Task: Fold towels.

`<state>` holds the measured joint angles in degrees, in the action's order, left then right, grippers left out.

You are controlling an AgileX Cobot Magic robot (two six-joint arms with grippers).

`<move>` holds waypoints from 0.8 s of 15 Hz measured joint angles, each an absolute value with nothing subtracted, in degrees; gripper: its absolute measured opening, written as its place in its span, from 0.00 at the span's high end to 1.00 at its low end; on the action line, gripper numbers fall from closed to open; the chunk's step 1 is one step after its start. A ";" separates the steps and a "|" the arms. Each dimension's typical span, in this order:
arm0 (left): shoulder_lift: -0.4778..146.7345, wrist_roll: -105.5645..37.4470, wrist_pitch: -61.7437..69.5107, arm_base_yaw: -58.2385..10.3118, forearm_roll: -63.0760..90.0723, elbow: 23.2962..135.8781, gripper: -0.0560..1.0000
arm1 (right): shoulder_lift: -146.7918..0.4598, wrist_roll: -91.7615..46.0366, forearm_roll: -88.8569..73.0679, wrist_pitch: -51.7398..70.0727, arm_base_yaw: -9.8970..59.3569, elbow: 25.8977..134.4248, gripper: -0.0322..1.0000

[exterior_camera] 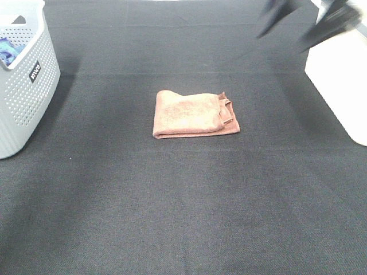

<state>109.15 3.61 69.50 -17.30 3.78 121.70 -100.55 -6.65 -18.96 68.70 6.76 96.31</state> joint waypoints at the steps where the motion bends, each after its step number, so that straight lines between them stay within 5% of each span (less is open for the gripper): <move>1: 104.34 3.61 69.50 -17.30 3.27 116.94 0.34 | -97.63 -6.13 -16.56 68.98 6.76 96.20 0.17; 6: 75.97 3.84 69.56 -17.30 2.75 82.96 0.34 | -76.20 -5.39 -9.91 69.10 6.76 81.30 0.17; 7: 75.97 3.84 69.56 -17.30 2.75 82.96 0.34 | -76.20 -5.39 -9.91 69.10 6.76 81.30 0.17; 12: 44.06 3.72 69.73 -17.30 2.86 51.34 0.34 | -50.25 -5.33 -9.51 69.27 6.76 52.77 0.17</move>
<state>44.06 3.72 69.73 -17.30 2.86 51.34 -50.25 -5.33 -9.51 69.27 6.76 52.77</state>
